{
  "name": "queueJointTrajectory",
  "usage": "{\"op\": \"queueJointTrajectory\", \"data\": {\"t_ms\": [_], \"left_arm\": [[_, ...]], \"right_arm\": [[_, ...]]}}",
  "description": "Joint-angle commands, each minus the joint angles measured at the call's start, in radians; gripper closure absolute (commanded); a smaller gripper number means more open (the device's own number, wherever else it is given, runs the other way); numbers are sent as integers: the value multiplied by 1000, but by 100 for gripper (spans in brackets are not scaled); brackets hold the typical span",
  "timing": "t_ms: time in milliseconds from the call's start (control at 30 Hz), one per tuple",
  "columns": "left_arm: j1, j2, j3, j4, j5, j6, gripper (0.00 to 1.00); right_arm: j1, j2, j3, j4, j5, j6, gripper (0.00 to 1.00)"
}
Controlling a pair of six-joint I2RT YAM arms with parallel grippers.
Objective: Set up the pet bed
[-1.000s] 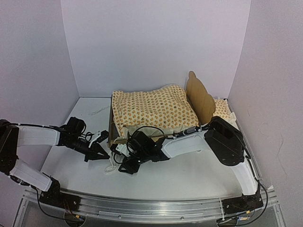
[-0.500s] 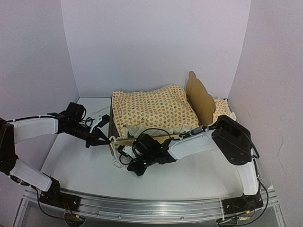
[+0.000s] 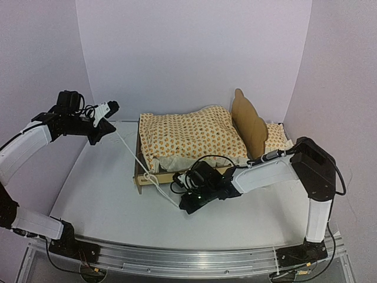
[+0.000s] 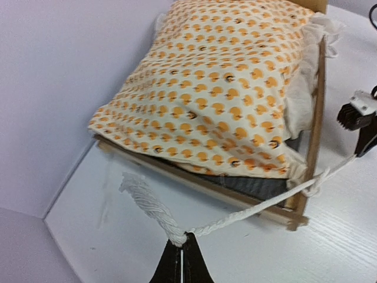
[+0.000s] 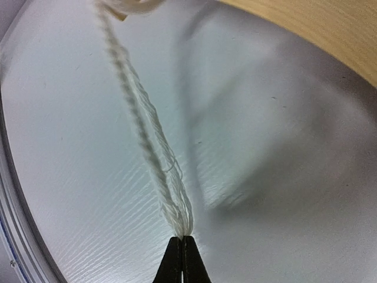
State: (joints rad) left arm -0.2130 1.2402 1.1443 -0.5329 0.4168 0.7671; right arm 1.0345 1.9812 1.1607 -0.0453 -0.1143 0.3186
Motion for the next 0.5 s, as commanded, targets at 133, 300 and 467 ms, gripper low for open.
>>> {"op": "queueJointTrajectory", "data": {"t_ms": [133,300,467], "left_arm": [[45,-36,117,31,-239,300,100],[49,-55,169,-7,-245,342,100],[50,-87,137,-41,-234,315,100]], "right_arm": [[-57,85,76,-15,-61,112,100],[-82,81,-30,-14,-77,163,100],[-83,73,-64,-14,-84,180,100]]}}
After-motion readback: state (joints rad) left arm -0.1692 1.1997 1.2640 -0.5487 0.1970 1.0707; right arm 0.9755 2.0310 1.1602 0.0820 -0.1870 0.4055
